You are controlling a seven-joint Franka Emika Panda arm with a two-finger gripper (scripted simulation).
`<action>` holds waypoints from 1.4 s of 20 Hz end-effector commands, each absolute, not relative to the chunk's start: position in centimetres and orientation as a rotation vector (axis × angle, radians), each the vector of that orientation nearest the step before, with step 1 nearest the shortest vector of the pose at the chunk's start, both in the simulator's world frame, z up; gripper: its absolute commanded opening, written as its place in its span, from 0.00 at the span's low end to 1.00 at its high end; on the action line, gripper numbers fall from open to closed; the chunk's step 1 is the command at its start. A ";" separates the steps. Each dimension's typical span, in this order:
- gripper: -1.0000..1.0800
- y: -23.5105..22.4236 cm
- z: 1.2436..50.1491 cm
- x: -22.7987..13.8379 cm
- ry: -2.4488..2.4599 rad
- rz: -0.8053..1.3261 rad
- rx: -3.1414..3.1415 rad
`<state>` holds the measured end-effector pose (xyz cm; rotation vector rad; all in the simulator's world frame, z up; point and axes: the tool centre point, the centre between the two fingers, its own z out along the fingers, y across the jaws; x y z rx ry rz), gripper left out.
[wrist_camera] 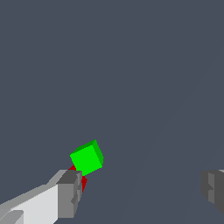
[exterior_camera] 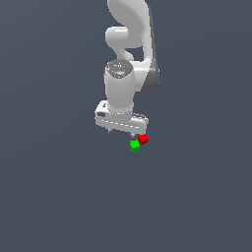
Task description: Stack the red cube on top of the green cube.
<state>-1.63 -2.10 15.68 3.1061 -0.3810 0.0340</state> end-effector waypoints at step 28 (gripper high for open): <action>0.96 6.2 8.9 -7.1 -1.357 0.008 2.829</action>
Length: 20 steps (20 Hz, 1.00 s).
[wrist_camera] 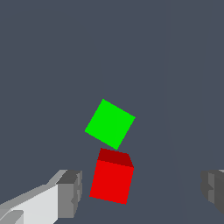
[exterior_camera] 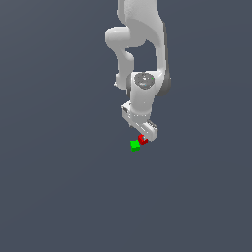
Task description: Stack the red cube on top of the green cube.
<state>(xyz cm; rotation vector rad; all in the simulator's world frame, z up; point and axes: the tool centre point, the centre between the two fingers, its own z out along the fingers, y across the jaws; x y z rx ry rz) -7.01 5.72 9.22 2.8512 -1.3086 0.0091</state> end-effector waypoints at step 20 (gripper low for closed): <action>0.96 9.3 6.9 -7.3 -1.623 0.000 2.690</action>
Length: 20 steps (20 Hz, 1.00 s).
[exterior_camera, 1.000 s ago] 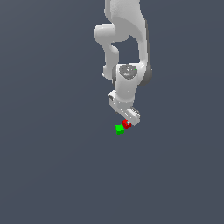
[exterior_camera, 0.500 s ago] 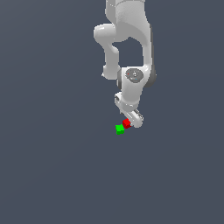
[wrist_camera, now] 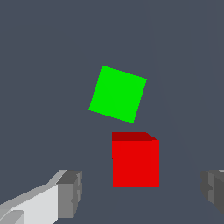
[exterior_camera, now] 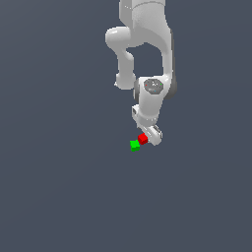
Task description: Stack the red cube on top of the green cube.
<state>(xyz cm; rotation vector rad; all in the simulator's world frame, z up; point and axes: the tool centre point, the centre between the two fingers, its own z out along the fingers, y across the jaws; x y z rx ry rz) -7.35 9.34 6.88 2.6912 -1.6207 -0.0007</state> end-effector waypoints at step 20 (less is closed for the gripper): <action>0.96 9.1 2.4 -7.4 -1.609 0.000 2.698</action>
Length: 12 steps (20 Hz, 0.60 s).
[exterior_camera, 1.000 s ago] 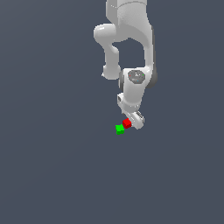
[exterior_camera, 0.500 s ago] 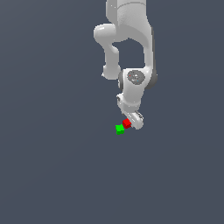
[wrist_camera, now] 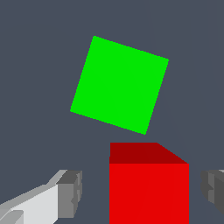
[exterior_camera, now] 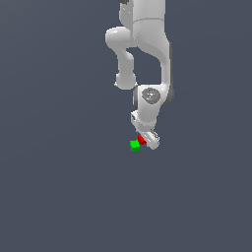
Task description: Stack the red cube on top of the green cube.
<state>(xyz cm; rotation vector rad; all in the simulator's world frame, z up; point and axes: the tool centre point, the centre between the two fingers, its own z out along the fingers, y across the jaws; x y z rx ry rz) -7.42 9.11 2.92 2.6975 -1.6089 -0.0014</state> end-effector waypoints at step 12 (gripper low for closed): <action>0.00 9.1 2.0 -7.3 -1.608 0.000 2.699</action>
